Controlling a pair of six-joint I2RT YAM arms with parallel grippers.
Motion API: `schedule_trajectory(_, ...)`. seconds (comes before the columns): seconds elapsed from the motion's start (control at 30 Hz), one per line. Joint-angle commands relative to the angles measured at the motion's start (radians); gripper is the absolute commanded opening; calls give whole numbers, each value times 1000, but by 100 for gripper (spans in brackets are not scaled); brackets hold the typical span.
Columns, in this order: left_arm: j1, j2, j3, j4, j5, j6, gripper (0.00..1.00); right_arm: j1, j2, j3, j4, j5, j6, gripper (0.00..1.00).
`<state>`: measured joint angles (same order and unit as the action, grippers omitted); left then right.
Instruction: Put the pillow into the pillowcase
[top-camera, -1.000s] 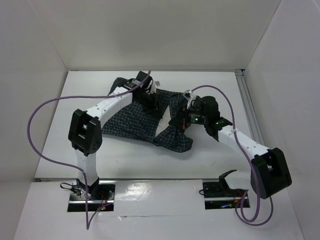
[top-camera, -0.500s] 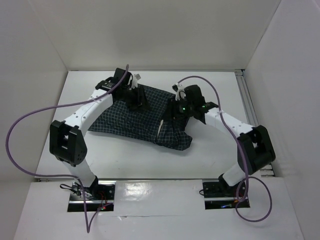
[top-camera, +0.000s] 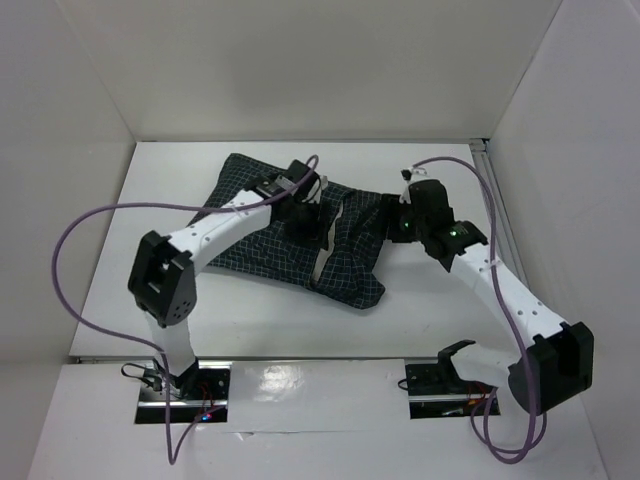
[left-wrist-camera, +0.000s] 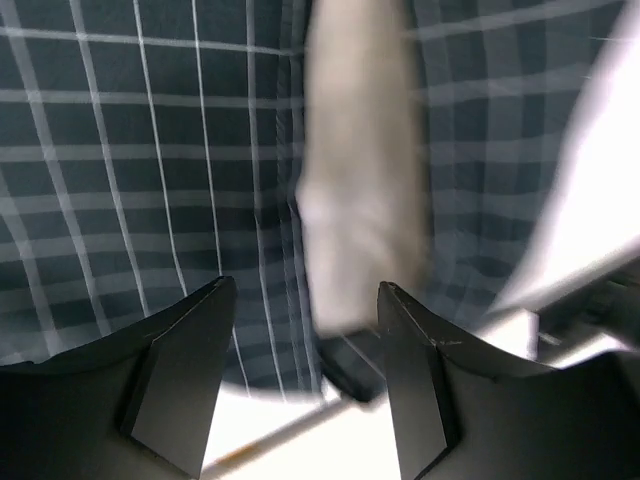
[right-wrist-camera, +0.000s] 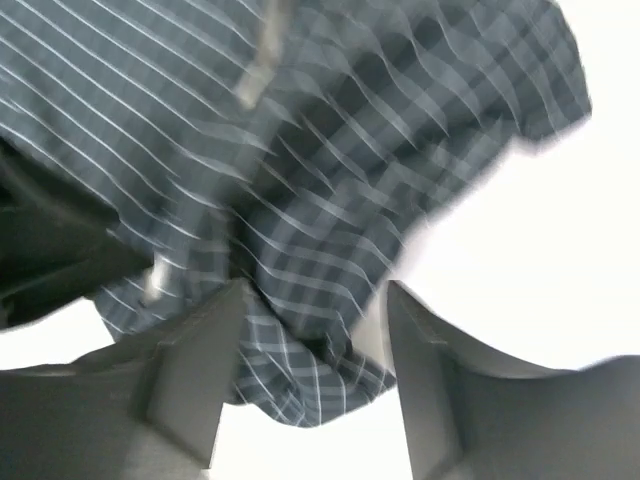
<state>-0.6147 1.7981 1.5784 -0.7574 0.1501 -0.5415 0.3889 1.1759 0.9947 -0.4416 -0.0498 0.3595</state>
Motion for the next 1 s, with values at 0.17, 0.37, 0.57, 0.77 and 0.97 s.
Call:
schedule_trajectory(0.17, -11, 222, 115, -6, -113, 45, 56, -15, -53, -262, -22, -174, 95, 89)
schedule_trajectory(0.37, 1, 161, 181, -56, -63, 23, 0, -15, 42, -437, 252, -434, 159, 85)
schedule_trajectory(0.57, 10, 50, 209, 12, 228, 8, 0, -25, 99, -449, 517, -507, 230, 0)
schedule_trajectory(0.77, 10, 165, 366, 82, 348, -72, 0, -131, 24, -361, 261, -185, 220, 0)
schedule_trajectory(0.97, 90, 175, 482, -59, 220, -25, 59, -277, -24, -372, 202, -75, 220, 0)
